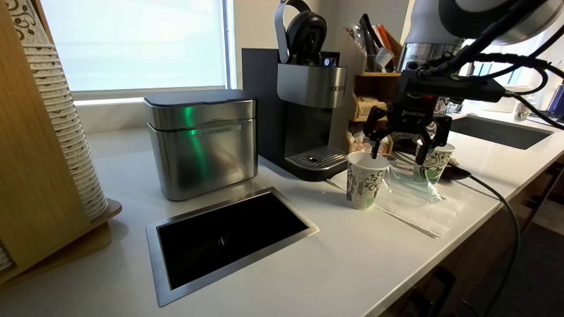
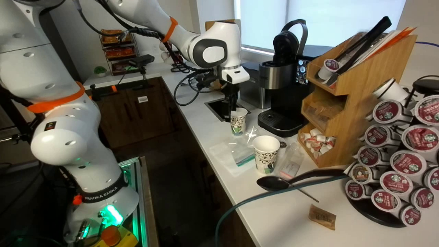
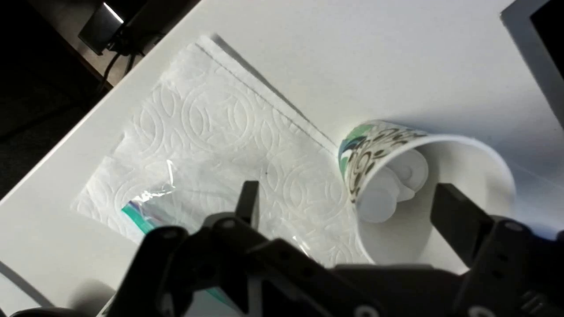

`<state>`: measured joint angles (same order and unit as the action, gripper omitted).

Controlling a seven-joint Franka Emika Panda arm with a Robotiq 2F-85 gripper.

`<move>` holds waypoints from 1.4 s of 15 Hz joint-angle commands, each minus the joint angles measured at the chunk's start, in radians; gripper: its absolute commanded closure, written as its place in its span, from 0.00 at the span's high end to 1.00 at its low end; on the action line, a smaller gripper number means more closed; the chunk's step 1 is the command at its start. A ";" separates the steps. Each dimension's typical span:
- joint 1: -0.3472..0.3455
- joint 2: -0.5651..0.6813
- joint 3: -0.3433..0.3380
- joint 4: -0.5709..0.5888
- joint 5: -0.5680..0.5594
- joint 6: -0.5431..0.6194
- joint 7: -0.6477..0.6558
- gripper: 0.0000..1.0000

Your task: Put the cup on the left into the one on the right

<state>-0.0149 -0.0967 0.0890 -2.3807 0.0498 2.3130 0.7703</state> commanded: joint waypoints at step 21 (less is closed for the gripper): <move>0.094 -0.180 -0.089 -0.038 0.159 -0.020 -0.488 0.01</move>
<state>0.0361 -0.1576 0.0727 -2.3462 0.1524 2.3390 0.4782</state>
